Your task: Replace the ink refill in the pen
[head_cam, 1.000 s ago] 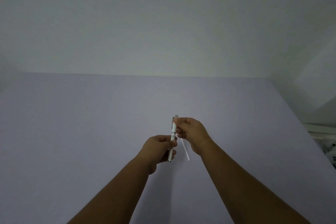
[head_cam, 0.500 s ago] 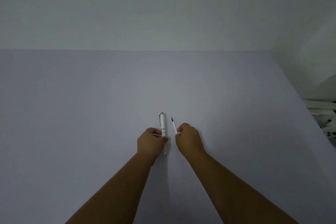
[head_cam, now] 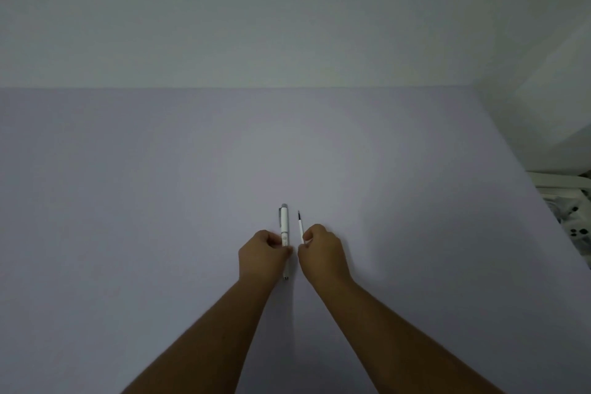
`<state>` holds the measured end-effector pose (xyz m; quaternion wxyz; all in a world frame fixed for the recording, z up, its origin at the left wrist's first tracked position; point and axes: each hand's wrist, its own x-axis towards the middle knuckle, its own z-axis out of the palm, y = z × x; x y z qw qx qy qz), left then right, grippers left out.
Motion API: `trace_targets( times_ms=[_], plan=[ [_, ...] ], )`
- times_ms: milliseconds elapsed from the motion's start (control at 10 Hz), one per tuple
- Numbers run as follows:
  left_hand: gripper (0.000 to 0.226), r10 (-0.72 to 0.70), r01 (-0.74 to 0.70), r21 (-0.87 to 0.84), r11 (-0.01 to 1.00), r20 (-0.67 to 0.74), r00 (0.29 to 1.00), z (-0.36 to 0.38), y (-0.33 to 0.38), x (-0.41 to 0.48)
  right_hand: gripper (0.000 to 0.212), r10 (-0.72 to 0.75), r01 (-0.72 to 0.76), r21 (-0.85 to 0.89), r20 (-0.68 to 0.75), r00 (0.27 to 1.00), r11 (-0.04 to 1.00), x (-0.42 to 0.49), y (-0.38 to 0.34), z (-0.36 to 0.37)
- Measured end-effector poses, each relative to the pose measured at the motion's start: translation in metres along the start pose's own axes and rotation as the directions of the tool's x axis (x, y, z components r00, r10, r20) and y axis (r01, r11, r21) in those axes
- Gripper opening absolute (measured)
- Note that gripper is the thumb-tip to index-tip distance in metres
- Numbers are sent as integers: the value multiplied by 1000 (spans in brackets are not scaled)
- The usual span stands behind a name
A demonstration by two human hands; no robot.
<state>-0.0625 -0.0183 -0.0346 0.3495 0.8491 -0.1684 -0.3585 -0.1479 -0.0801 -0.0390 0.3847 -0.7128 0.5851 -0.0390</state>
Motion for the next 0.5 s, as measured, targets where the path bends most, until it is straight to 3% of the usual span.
trace_targets(
  times_ms=[400,500],
  plan=[
    [19,32,-32,41,999,12,999,-7,-2,-2,16,33,-32,70,0,999,997,-6,0,-3],
    [22,25,-25,33,999,10,1000,-12,0,-4,17,42,-38,81,-55,998,996,-7,-2,-12]
  ],
)
